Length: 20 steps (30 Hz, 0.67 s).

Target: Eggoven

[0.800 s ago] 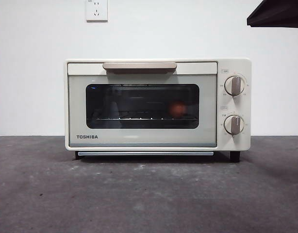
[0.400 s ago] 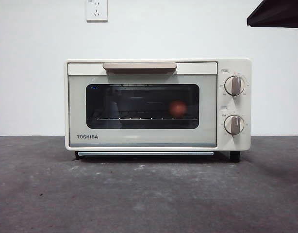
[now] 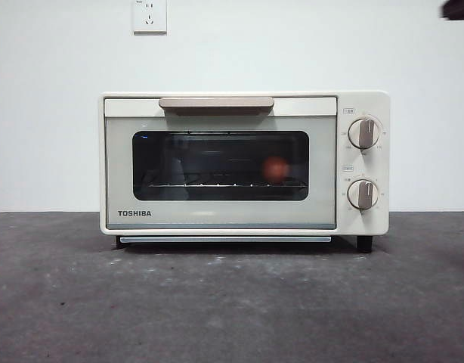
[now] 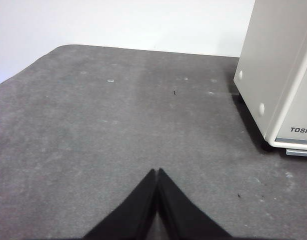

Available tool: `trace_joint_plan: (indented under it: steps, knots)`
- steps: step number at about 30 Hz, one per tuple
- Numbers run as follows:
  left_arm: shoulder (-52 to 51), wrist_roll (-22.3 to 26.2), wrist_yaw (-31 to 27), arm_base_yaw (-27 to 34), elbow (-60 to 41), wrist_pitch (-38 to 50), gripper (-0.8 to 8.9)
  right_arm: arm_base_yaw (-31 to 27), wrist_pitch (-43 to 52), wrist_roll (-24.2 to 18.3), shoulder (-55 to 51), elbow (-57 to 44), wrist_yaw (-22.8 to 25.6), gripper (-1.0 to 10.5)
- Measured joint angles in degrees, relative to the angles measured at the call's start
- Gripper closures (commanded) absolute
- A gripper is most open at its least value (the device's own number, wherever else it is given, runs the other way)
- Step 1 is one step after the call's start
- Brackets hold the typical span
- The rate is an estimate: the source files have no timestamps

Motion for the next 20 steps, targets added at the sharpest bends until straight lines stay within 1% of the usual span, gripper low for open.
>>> trace_joint_plan:
  steps: [1,3,6,8,13,17,20]
  knots:
    - [0.0,0.0,0.0,0.0,0.0,0.0,8.06,-2.0,-1.4,-0.3,-1.2,0.0,-1.1,9.4]
    - [0.0,0.0,0.0,0.0,0.0,0.0,8.06,-6.6,-4.3,-1.5,-3.9,-0.2,-1.6,9.4]
    - [0.0,0.0,0.0,0.0,0.0,0.0,8.06,-12.3,-5.5,-3.9,-8.0,-2.3,-1.5,9.4]
    - [0.0,0.0,0.0,0.0,0.0,0.0,8.06,-15.1,-5.2,-5.6,-11.0,-4.5,-1.4,9.4]
    - [0.0,0.0,0.0,0.0,0.0,0.0,8.06,-18.5,-2.4,-7.5,-17.0,-12.2,-1.1,9.4]
    - [0.0,0.0,0.0,0.0,0.0,0.0,8.06,-19.5,-1.2,-7.5,-20.6,-19.2,-1.1,9.4]
    - [0.0,0.0,0.0,0.0,0.0,0.0,8.06,-19.5,-5.7,-7.3,-22.3,-19.9,-1.1,9.4]
